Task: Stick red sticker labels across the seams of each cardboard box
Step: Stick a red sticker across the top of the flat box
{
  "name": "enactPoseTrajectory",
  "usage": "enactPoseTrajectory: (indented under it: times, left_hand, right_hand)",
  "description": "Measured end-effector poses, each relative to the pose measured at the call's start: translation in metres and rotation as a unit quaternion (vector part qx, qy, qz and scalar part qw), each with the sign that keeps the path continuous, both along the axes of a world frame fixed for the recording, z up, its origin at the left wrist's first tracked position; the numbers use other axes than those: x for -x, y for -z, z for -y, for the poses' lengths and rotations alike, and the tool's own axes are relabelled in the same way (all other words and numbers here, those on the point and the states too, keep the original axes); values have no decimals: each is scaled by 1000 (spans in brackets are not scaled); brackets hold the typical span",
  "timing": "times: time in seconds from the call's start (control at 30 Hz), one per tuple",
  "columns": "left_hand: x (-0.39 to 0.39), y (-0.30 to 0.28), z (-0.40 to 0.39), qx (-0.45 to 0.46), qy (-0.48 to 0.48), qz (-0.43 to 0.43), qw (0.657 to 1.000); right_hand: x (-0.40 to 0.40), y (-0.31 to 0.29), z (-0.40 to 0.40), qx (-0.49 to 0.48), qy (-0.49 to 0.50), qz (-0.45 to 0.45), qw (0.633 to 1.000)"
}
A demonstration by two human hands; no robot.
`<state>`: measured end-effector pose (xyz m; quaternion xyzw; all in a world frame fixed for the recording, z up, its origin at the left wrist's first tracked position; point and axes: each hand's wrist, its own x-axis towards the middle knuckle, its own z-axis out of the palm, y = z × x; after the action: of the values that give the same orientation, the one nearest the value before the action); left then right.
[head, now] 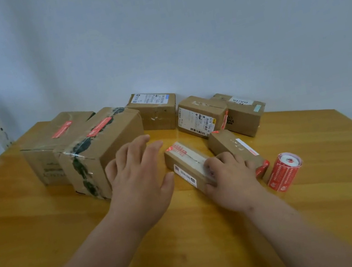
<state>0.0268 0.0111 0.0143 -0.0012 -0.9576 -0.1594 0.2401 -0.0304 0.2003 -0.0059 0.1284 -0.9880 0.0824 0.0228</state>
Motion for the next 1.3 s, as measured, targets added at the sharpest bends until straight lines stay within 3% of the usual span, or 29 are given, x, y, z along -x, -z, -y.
enactPoseTrajectory:
  times: [0.13,0.27,0.4,0.6,0.67,0.8,0.9,0.97,1.07,1.3]
  left_hand:
    - [-7,6,-11,-19,51,97,994]
    - [-14,18,-21,75,79,189,976]
    - [-21,26,-32,125,106,244,956]
    - [-32,20,-28,-100,131,149,975]
    - [-36,17,-28,-159,142,119,970]
    - [-40,17,-34,-249,154,108,950]
    - [-43,19,-38,-239,160,101,952]
    - [-46,19,-39,-192,133,78,969]
    - [-49,18,-37,-95,66,15,993]
    - [-47,21,-34,58,5,-17,998]
  right_hand:
    - [-14,-10,-13,140,-38,101,984]
    - [-31,-8,-24,224,-101,192,950]
    - [-46,-7,-30,323,-115,220,913]
    - [-47,-11,-54,586,4,175,791]
    - [-46,-16,-58,621,18,163,766]
    - [-51,-32,-51,602,-30,157,782]
    - [-59,-46,-41,535,-57,123,834]
    - [-62,-52,-38,478,-47,63,875]
    - [-69,-55,-33,427,-37,-17,903]
    - [-77,-48,-17,225,-66,-143,962]
